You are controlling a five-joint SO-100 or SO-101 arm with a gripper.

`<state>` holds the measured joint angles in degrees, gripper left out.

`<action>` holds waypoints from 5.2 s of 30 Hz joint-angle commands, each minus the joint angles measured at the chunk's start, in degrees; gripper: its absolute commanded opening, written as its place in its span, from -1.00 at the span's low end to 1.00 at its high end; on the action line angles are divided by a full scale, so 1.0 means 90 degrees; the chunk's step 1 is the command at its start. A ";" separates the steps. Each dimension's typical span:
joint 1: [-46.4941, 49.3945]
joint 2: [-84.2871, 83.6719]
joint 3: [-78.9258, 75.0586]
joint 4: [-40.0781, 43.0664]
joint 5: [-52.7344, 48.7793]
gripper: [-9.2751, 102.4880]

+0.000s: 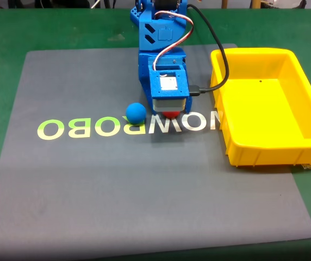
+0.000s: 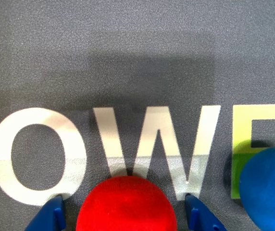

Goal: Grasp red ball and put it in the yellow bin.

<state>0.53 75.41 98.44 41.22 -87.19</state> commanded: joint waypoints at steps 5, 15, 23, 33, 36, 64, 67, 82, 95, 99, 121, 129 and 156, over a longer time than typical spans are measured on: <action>-0.0010 0.0029 -0.0293 -0.0146 0.0127 -0.66; -0.0029 0.0039 -0.0293 -0.0098 0.0137 -0.83; -0.0098 0.0527 -0.0313 -0.0156 0.0234 -0.83; -0.0293 0.1709 -0.0635 -0.0195 0.0586 -0.83; -0.0381 0.1992 -0.0742 -0.0195 0.0615 -0.83; -0.3281 0.2764 -0.1025 -0.0146 0.0820 -0.83; -0.3262 0.2744 -0.1025 -0.0137 0.0820 -0.83; -0.2939 0.2891 -0.0996 -0.0137 0.1143 -0.12; -0.2305 0.6260 0.1211 0.1299 0.0703 -0.32; -0.1650 0.8467 0.3457 0.1553 0.0068 -0.57; 0.0322 1.2773 0.8613 0.3613 -0.1006 -0.83; 0.0293 1.2793 0.8799 0.4121 -0.1016 -0.83; 0.0332 1.2793 0.8799 0.4248 -0.1084 -0.83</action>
<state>2.72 189.93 175.87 78.31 -96.15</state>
